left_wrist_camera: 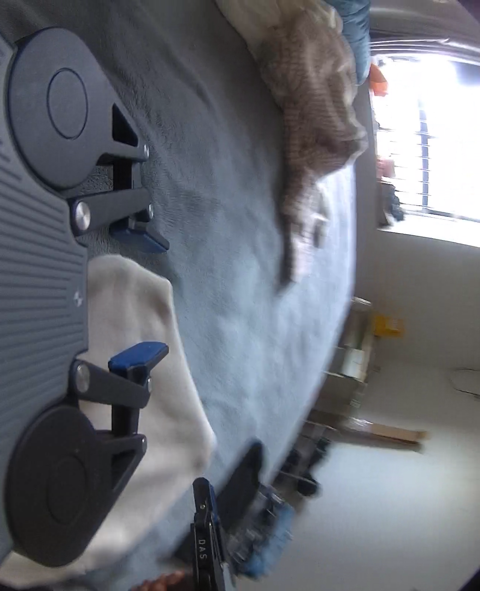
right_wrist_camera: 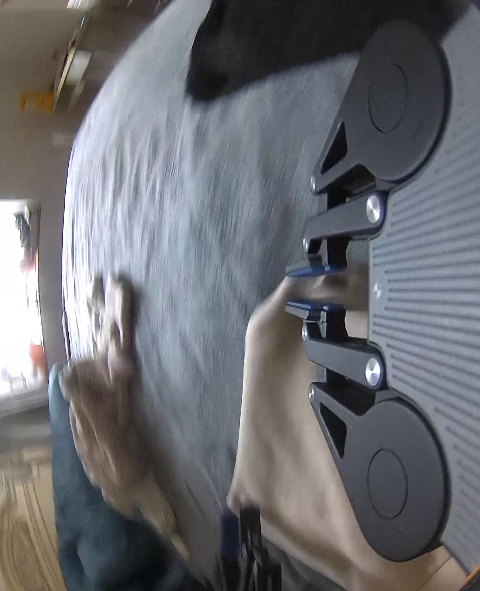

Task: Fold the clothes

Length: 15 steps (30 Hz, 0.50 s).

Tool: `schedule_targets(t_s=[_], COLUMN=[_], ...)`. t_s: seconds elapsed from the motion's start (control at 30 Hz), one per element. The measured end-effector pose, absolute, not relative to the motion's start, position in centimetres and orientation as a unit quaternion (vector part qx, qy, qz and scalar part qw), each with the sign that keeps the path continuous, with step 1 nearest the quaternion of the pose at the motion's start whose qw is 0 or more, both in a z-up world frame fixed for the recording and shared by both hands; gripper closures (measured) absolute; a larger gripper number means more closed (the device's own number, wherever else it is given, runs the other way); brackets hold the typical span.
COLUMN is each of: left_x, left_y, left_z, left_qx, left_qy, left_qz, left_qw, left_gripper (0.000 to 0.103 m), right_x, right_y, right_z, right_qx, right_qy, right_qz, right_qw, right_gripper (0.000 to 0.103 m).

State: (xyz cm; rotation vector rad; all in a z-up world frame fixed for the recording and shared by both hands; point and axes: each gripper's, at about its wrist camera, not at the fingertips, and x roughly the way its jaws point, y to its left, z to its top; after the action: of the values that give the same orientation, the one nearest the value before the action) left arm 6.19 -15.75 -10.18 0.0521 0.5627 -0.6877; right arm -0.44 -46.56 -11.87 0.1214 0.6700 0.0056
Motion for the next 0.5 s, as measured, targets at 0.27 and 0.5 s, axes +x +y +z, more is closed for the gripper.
schedule_targets(t_s=[0.27,0.5], left_x=[-1.2,-3.7], left_y=[-18.5,-14.8], left_z=[-9.4,-11.3], left_qx=[0.063,0.071], left_qy=[0.246,0.278], left_qz=[-0.408,-0.386], left_qw=[0.877,0.877], left_gripper=[0.043,0.046], right_x=[-4.5,-7.2], right_y=[-40.2,-38.2], right_z=[-10.9,-12.7], right_qx=[0.079,0.042], right_qy=[0.324,0.360], right_qz=[0.169,0.171], right_qw=[0.927,0.916], right_gripper=[0.089,0.095])
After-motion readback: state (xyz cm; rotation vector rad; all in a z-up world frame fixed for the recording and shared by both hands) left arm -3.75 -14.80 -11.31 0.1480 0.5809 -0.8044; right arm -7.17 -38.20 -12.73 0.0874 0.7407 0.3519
